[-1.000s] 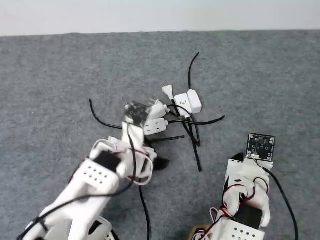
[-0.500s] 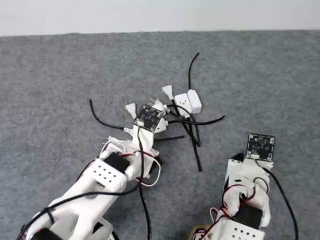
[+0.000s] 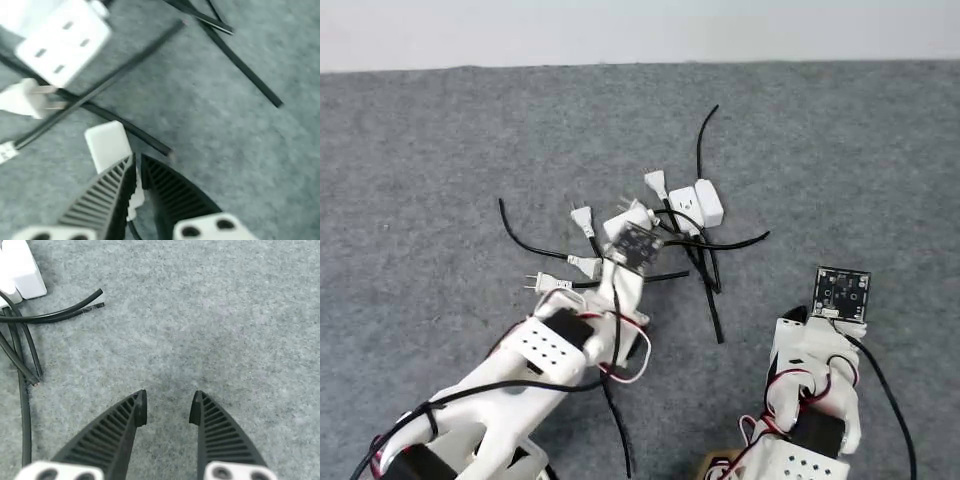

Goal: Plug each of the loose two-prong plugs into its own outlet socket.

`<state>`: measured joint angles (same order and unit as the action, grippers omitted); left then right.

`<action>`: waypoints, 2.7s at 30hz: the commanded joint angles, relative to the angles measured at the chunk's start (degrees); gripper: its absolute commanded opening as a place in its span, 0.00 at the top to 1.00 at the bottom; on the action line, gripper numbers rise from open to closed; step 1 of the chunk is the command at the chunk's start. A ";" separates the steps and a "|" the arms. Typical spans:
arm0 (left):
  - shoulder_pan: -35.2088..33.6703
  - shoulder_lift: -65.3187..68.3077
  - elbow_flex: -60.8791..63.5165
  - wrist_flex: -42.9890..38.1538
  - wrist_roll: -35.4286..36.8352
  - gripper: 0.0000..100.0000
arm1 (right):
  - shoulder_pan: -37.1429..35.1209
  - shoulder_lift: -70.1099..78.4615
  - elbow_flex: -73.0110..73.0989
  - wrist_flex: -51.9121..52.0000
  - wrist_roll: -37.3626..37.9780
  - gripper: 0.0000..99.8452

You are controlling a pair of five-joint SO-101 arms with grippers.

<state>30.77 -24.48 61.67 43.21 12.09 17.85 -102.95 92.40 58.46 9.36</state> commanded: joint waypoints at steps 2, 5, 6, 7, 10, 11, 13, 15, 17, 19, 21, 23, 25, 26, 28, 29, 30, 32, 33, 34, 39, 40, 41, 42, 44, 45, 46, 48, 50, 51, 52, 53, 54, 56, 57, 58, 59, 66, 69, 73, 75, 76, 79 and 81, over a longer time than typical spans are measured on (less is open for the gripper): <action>-5.10 0.53 -1.01 -0.35 -0.35 0.99 | -0.22 -0.57 -1.05 -1.45 0.79 0.85; -6.33 0.70 -0.57 2.20 -0.70 0.99 | -0.22 -0.57 -1.05 -1.45 0.79 0.85; -6.51 0.70 -0.31 2.99 -1.49 0.99 | -0.22 -0.57 -1.05 -1.45 0.79 0.85; -6.68 0.70 0.04 3.43 -2.73 0.99 | -0.22 -0.57 -1.05 -1.45 0.79 0.85; -6.68 0.70 0.48 5.36 -5.63 0.99 | -0.40 -0.57 -1.05 -1.45 0.79 0.85; -6.77 0.70 0.57 6.42 -5.71 0.99 | -0.40 -0.57 -1.05 -1.45 0.79 0.85; -8.35 0.79 0.66 8.53 -5.89 0.99 | -0.48 -0.57 -1.05 -1.45 0.79 0.85; -11.34 0.79 0.84 9.58 -6.15 0.99 | -0.48 -0.57 -1.05 -1.45 0.79 0.85; -13.98 0.79 1.27 9.58 -6.15 0.99 | -0.48 -0.57 -1.05 -1.45 0.79 0.85; -15.47 0.79 1.45 9.58 -6.15 0.98 | -0.57 -0.57 -1.05 -1.45 0.79 0.85; -16.26 0.70 1.45 9.58 -6.15 0.98 | -0.57 -0.57 -1.05 -1.45 0.79 0.85; -16.44 0.18 1.19 9.58 -6.24 0.98 | -0.57 -0.57 -1.05 -1.45 0.79 0.85; -16.35 -0.35 -0.40 9.76 -6.33 0.98 | -0.57 -0.57 -1.05 -1.45 0.79 0.85; -16.35 -1.05 -1.45 10.81 -6.33 0.98 | -0.57 -0.57 -1.05 -1.45 0.79 0.85; -16.44 -3.69 -3.47 13.27 -6.33 0.98 | -0.57 -0.57 -1.05 -1.45 0.79 0.85; -16.44 -5.54 -4.09 14.24 -6.33 0.98 | -0.57 -0.57 -1.05 -1.45 0.79 0.85; -16.44 -7.82 -4.35 14.95 -6.33 0.98 | -0.57 -0.57 -1.05 -1.45 0.79 0.85; -17.14 -13.01 -4.35 16.44 -6.33 0.98 | -0.57 -0.57 -1.05 -1.45 0.79 0.85; -17.67 -15.82 -4.35 17.41 -6.33 0.97 | -0.57 -0.57 -1.05 -1.45 0.79 0.85; -18.11 -18.55 -4.26 18.37 -6.15 0.94 | -0.57 -0.57 -1.05 -1.45 0.79 0.85; -16.53 -28.31 2.68 17.76 -2.11 0.72 | -0.57 -0.57 -1.05 -1.45 0.79 0.85; -15.82 -29.27 4.88 16.09 -1.23 0.68 | -0.57 -0.57 -1.05 -1.45 0.79 0.85; -14.95 -29.71 6.90 14.51 -0.53 0.65 | -0.57 -0.57 -1.05 -1.45 0.79 0.85; -14.07 -29.63 8.31 13.01 -0.26 0.64 | -0.57 -0.57 -1.05 -1.45 0.79 0.85; -13.10 -28.04 9.45 11.43 0.79 0.64 | -0.57 -0.57 -1.05 -1.45 0.79 0.85; -12.84 -26.55 9.27 11.16 0.79 0.64 | -0.57 -0.57 -1.05 -1.45 0.79 0.85; -12.84 -24.70 8.92 10.64 0.79 0.64 | -0.57 -0.57 -1.05 -1.36 0.79 0.85; -12.84 -20.04 7.60 8.97 1.41 0.64 | -0.57 -0.57 -1.05 -1.36 0.79 0.85; -12.84 -14.51 5.85 6.68 3.16 0.64 | -0.57 -0.57 -1.05 -1.36 0.79 0.85; -12.92 -11.52 4.70 5.80 3.78 0.64 | -0.57 -0.57 -1.05 -1.36 0.79 0.85; -13.10 -8.53 3.38 4.92 4.13 0.64 | -0.57 -0.57 -1.05 -1.36 0.79 0.85; -13.19 -5.63 2.15 4.04 4.57 0.64 | -0.57 -0.57 -1.05 -1.36 0.79 0.85; -13.19 -2.64 0.92 3.34 5.27 0.64 | -0.57 -0.57 -1.05 -1.36 0.79 0.85; -12.84 2.29 -1.80 3.16 6.51 0.64 | -0.57 -0.57 -1.05 -1.36 0.79 0.85; -12.84 4.31 -3.12 3.34 7.03 0.64 | -0.57 -0.57 -1.05 -1.36 0.79 0.85; -12.75 5.98 -4.35 4.04 7.38 0.64 | -0.57 -0.57 -1.05 -1.36 0.79 0.85; -12.75 7.21 -5.23 4.84 7.65 0.64 | -0.57 -0.57 -1.05 -1.36 0.79 0.85; -8.97 12.22 -4.18 5.54 11.43 0.69 | -0.57 -0.57 -1.05 -1.36 0.79 0.85; -8.62 12.48 -3.74 3.87 14.33 0.78 | -0.57 -0.57 -1.05 -1.45 0.79 0.85; -8.53 12.40 -4.26 3.96 8.00 0.99 | -0.57 -0.57 -1.14 -1.45 0.79 0.85; -8.44 12.22 -4.26 4.92 6.42 0.97 | -0.57 -0.57 -1.14 -1.45 0.79 0.85; -8.53 11.52 -4.26 5.45 6.33 0.98 | -0.57 -0.57 -1.14 -1.45 0.79 0.85; -9.14 6.51 -3.03 6.51 6.33 0.99 | -0.57 -0.57 -1.14 -1.45 0.79 0.85; -9.49 1.49 -1.36 8.18 6.15 0.99 | -0.57 -0.57 -1.14 -1.45 0.79 0.85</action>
<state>21.98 -16.40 59.74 49.10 19.21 17.67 -102.95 92.40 58.46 9.36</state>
